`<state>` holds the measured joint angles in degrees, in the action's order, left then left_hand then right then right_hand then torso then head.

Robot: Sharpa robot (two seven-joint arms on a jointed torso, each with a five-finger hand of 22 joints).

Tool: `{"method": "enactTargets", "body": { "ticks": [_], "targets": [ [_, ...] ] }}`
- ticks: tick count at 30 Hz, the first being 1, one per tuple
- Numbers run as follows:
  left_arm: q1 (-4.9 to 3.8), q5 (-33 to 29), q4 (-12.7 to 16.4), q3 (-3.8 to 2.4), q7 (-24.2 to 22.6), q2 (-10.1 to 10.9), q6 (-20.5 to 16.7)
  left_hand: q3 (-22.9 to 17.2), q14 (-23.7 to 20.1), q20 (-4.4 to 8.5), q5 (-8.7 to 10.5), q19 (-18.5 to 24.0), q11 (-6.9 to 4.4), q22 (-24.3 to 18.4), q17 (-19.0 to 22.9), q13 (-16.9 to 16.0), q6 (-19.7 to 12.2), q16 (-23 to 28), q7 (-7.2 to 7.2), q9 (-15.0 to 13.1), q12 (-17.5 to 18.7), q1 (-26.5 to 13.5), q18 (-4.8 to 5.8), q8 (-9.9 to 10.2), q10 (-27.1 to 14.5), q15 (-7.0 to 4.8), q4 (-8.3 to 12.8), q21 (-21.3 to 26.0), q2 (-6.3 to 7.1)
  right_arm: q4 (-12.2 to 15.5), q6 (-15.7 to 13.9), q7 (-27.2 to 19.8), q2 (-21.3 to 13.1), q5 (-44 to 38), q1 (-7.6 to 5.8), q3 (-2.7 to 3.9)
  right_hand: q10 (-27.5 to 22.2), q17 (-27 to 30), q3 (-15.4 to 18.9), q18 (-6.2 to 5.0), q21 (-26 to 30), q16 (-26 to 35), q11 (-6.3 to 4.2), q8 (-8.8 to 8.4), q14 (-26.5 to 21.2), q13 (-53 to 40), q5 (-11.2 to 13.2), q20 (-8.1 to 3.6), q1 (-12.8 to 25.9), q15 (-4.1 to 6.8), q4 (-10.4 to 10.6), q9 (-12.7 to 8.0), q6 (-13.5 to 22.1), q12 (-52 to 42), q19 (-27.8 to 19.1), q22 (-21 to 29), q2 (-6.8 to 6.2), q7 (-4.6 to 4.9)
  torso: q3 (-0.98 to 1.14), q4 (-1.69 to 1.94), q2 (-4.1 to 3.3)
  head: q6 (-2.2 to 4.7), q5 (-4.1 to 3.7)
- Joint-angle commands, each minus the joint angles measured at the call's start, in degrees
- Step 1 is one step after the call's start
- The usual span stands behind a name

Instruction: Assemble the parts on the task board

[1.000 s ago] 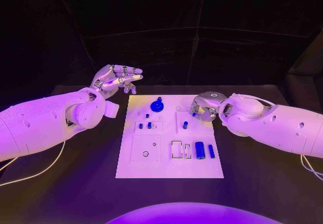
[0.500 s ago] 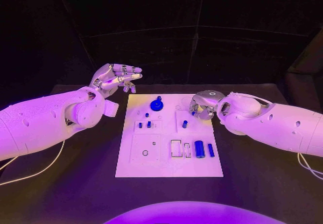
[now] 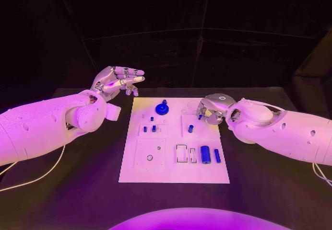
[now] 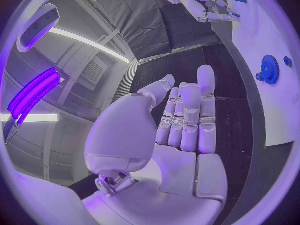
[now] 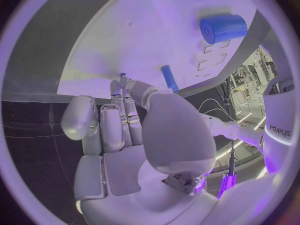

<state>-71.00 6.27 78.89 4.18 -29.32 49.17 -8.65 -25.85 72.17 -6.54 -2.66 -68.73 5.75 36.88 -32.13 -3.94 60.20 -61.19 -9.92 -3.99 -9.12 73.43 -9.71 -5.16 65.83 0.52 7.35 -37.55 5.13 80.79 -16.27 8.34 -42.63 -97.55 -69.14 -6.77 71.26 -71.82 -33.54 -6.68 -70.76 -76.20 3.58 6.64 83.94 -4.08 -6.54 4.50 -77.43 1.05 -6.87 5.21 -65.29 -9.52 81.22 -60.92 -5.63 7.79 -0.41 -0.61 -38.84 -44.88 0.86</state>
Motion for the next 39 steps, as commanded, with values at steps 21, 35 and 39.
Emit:
{"method": "enactTargets", "body": {
  "ticks": [21,35,39],
  "targets": [
    [-0.05,-0.4,-0.9,-0.02,-0.5,-0.3,-0.3,0.4,-0.5,0.17,-0.10,0.4,0.05,-0.1,0.3,0.0,0.3,0.5,-0.18,0.1,-0.2,0.4,-0.79,-0.1,-0.2,0.20,0.0,0.4,-0.25,12.4,-6.0,2.3,-4.9,2.0,-0.24,0.18,0.6,-0.4,0.0,0.98,-0.7,-0.6,-0.20,0.13,3.2,0.0,0.3,-0.01,0.6,0.40,0.2,0.0,-0.8,0.7,0.5,-0.4,-0.06,-0.11,-0.02,0.19,-0.12,0.37,0.09],
    [0.00,-0.4,-0.7,-0.01,-0.4,-0.6,-0.2,0.4,-0.5,0.17,-0.10,0.4,0.05,-0.1,0.3,0.0,0.3,0.5,-0.18,0.1,-0.2,0.4,-0.79,-0.1,-0.2,0.20,0.0,0.4,-0.25,15.9,-2.8,2.3,0.4,0.2,-0.20,0.12,0.7,-0.5,0.1,0.97,-0.8,-0.8,-0.23,0.07,3.2,0.0,0.3,-0.06,0.9,0.43,0.4,0.0,-0.9,0.9,0.5,-0.5,-0.03,-0.15,-0.07,0.18,-0.22,-0.38,2.18],
    [0.00,-0.4,-0.7,-0.01,-0.4,-0.6,-0.2,0.4,-0.5,0.17,-0.10,0.4,0.05,-0.1,0.3,0.0,0.3,0.5,-0.18,0.1,-0.2,0.4,-0.79,-0.1,-0.2,0.20,0.0,0.4,-0.25,15.4,-1.6,2.0,2.1,-0.1,0.01,0.09,0.7,-0.5,0.1,0.97,-0.7,-0.8,-0.24,0.07,3.2,0.0,0.3,-0.07,1.0,0.43,0.5,0.0,-0.9,0.9,0.4,-0.4,-0.01,-0.16,-0.08,0.18,-0.18,-0.75,2.70]
  ]
}}
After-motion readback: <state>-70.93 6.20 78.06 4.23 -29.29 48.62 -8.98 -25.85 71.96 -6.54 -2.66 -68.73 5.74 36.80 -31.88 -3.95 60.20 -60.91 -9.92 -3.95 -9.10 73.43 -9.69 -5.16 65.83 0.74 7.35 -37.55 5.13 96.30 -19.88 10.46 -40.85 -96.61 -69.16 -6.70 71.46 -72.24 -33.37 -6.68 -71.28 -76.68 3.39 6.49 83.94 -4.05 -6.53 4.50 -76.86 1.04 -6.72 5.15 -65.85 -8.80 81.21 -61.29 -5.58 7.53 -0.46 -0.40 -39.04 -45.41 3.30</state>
